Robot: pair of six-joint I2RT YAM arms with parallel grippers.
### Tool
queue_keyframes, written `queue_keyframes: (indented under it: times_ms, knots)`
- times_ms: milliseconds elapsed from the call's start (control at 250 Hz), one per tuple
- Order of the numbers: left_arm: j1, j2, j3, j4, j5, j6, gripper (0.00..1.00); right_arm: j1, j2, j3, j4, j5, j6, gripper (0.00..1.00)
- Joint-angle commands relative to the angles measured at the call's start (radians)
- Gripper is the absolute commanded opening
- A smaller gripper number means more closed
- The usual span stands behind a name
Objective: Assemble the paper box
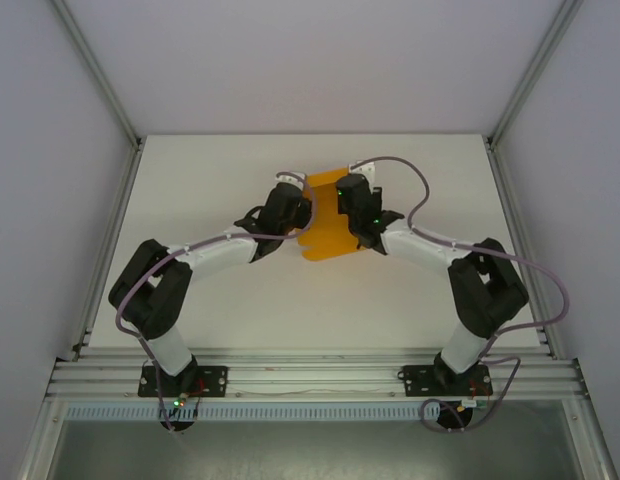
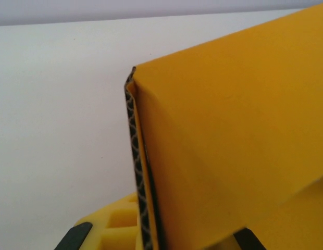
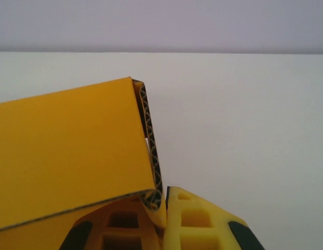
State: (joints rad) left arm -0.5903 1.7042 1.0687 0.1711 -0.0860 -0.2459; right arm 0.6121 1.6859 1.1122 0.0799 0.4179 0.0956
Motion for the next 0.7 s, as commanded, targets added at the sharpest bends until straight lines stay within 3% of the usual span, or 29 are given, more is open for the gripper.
queue_keyframes:
  times_ms: [0,72,152,232,332,544,695]
  knots:
    - [-0.025,-0.006,0.017,-0.030,0.052,-0.026,0.00,-0.053,0.026,0.016,-0.120,0.316,0.096,0.00]
    - [-0.025,-0.006,0.019,-0.025,0.068,-0.028,0.00,-0.053,0.016,-0.001,-0.057,0.237,0.037,0.01]
    - [-0.025,-0.011,0.019,-0.019,0.099,-0.021,0.00,-0.061,-0.005,-0.063,0.090,0.039,-0.057,0.11]
    - [-0.025,-0.017,0.021,-0.022,0.127,-0.008,0.00,-0.080,-0.020,-0.085,0.130,-0.186,-0.102,0.12]
    - [-0.026,-0.028,0.019,-0.034,0.141,0.006,0.00,-0.112,-0.033,-0.107,0.168,-0.341,-0.101,0.18]
    - [-0.024,-0.030,0.016,-0.048,0.138,0.011,0.00,-0.152,-0.070,-0.146,0.222,-0.476,-0.106,0.28]
    - [-0.025,-0.036,0.013,-0.039,0.151,0.013,0.00,-0.156,-0.077,-0.122,0.152,-0.520,-0.150,0.17]
